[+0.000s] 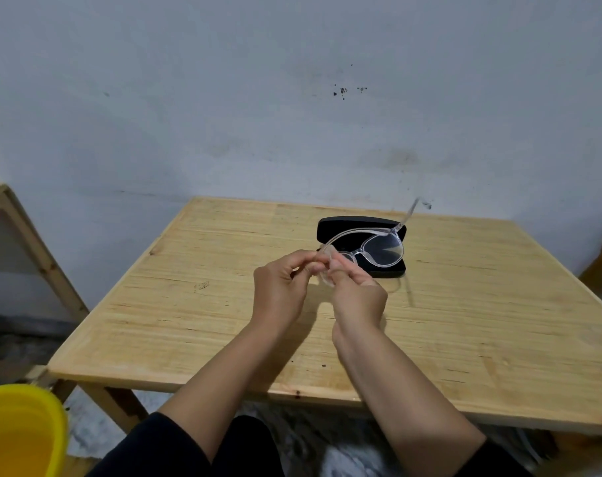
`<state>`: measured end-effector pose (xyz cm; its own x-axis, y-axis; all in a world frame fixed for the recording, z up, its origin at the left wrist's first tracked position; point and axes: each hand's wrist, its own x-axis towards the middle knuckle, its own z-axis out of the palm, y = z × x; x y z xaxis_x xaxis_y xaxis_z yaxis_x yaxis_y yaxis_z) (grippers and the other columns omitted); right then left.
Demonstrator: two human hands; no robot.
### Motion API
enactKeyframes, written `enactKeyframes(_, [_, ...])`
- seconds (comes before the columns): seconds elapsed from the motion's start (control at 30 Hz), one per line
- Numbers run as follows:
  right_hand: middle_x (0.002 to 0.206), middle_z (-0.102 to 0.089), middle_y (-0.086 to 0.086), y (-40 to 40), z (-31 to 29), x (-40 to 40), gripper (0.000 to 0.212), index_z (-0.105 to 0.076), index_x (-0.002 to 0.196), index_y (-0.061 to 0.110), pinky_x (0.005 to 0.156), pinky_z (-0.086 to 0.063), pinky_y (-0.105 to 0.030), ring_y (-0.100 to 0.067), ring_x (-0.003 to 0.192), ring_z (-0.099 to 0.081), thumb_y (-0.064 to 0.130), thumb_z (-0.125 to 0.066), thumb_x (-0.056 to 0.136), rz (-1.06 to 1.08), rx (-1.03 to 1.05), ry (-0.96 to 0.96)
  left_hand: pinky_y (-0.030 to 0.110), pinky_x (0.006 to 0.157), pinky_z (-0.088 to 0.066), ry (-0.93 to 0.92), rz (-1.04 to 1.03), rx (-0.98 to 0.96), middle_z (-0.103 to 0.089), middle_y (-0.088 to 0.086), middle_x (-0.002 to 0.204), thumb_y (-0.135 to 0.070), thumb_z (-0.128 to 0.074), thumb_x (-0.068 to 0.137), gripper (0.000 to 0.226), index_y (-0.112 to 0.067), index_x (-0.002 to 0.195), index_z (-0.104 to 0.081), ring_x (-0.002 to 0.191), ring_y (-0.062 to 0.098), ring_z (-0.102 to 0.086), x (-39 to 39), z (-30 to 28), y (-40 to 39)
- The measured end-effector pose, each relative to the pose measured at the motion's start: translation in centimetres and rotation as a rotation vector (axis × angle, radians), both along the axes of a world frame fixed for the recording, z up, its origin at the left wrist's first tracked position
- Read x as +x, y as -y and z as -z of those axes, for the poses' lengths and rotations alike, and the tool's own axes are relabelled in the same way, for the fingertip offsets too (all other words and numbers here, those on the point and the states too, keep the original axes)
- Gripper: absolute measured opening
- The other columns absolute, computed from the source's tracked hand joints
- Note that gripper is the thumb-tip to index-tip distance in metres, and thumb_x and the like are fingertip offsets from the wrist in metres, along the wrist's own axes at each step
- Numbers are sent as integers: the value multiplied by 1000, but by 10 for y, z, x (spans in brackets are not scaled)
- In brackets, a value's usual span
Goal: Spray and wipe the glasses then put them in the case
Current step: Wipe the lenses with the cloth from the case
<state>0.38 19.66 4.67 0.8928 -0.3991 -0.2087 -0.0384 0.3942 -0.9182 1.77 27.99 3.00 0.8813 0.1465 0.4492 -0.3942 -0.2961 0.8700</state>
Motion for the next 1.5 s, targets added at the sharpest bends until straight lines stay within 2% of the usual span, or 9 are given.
enactKeyframes(0.07, [87,-73,2,3,1,-2,17,-72,98,12,60,-47,-4,5,65,-67,4,-60,89,-81,-65,-10,2,71,-42,-2,-2,4,-71,-13,84,-7,-65,82,14,-17,88,-74,77,-14,-62,1,1,-2])
enactKeyframes(0.3, [85,-76,-4,14,6,4,20,-74,75,20,80,-55,-28,-18,84,-72,4,-65,84,-323,-315,-12,1,66,-43,-15,-4,-5,-69,-12,83,-5,-63,85,17,-16,92,-74,74,-15,-61,3,1,-13])
enactKeyframes(0.43, [85,-73,-6,23,0,3,23,-73,73,16,64,-52,-20,-15,79,-68,0,-61,85,-418,-435,-9,1,68,-42,8,-33,57,-68,-14,83,-3,-63,84,20,-20,88,-73,76,-17,-60,4,3,-20])
enactKeyframes(0.6, [80,-72,11,24,1,2,19,-75,82,21,60,-49,-10,-2,76,-65,9,-61,87,-176,-595,7,3,68,-44,28,-81,70,-68,-16,82,-9,-64,85,15,-20,87,-73,74,-13,-61,5,4,-19])
enactKeyframes(0.8, [89,-72,8,-1,2,3,21,-72,85,27,76,-49,-18,-8,88,-67,9,-62,88,217,-99,18,2,70,-42,79,-33,95,-68,-15,81,-8,-65,83,10,-14,85,-73,76,-15,-60,-2,6,0])
enactKeyframes(0.97, [91,-73,-4,-9,-3,5,17,-72,95,13,79,-56,-22,-15,83,-71,4,-59,89,198,58,26,3,67,-41,108,-4,123,-67,-27,73,-5,-63,84,15,-17,82,-71,72,-9,-62,-3,8,7])
enactKeyframes(1.2, [81,-74,1,8,1,2,24,-72,77,20,69,-53,-14,-6,72,-69,0,-61,86,-119,-167,62,4,68,-43,110,4,116,-71,-17,78,-4,-63,84,16,-17,84,-72,74,-8,-62,3,5,-6])
enactKeyframes(1.37, [88,-74,-11,20,-2,3,22,-71,76,15,80,-57,-25,-17,84,-72,-2,-61,86,-406,-315,12,5,67,-46,62,-32,79,-68,-17,78,-1,-61,85,20,-18,84,-72,76,-10,-63,6,3,-17])
enactKeyframes(1.5, [85,-76,1,23,-3,7,23,-75,74,24,82,-55,-29,-15,89,-69,7,-65,83,-261,-590,36,5,69,-45,77,-88,91,-69,-16,81,-7,-63,85,15,-19,83,-71,77,-8,-63,8,3,-23])
